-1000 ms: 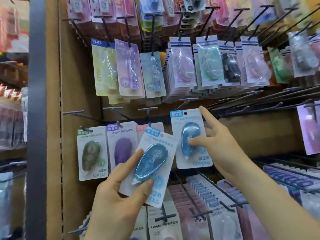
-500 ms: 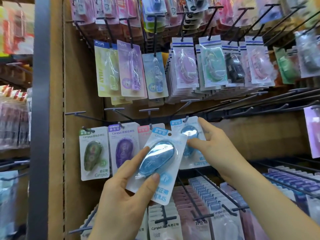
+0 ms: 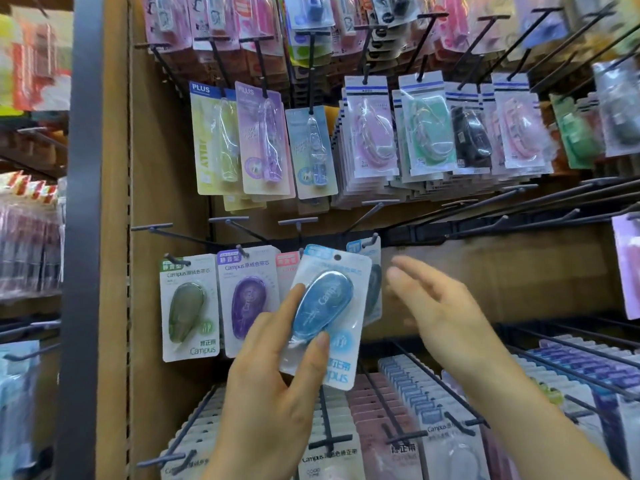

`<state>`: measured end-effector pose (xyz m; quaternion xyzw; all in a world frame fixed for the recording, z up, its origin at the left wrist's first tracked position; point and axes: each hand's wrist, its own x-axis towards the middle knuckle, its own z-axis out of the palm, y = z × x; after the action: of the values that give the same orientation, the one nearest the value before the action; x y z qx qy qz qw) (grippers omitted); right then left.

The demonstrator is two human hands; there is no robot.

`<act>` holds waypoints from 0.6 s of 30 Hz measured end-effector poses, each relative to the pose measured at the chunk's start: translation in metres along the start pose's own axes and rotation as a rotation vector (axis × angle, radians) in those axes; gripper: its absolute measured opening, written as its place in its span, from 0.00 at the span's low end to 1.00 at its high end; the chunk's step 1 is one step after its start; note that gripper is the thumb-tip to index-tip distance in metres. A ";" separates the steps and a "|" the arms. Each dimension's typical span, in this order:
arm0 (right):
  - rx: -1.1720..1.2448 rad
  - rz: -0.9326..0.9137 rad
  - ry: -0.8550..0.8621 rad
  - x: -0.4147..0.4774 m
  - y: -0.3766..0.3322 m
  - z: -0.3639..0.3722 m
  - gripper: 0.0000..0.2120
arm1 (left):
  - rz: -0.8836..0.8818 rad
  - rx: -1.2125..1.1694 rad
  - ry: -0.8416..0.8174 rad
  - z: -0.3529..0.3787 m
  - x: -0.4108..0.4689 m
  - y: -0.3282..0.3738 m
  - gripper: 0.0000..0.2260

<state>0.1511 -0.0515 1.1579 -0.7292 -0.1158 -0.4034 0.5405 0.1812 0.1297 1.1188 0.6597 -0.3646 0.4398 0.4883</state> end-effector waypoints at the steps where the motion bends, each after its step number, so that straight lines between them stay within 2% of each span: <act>1: 0.181 0.058 -0.173 -0.012 -0.007 0.001 0.24 | 0.012 0.027 0.004 0.004 0.001 -0.001 0.20; 2: 0.317 0.087 -0.304 -0.019 -0.011 0.003 0.22 | 0.018 0.050 -0.003 0.008 0.002 -0.001 0.22; 3: 0.391 0.072 -0.357 -0.023 -0.013 0.005 0.20 | 0.034 0.066 -0.018 0.013 0.002 -0.001 0.22; 9: 0.311 -0.052 -0.035 -0.011 -0.005 -0.004 0.23 | 0.103 0.103 -0.165 0.028 -0.002 0.001 0.26; 12: 0.297 -0.073 0.023 -0.002 -0.006 -0.009 0.22 | 0.144 0.133 -0.171 0.026 0.001 0.002 0.24; 18: 0.254 -0.001 0.068 0.001 0.007 -0.002 0.24 | 0.055 0.106 -0.276 0.030 0.010 0.000 0.26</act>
<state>0.1550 -0.0558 1.1540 -0.6407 -0.1480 -0.4102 0.6319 0.1909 0.0999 1.1240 0.7286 -0.4225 0.3767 0.3857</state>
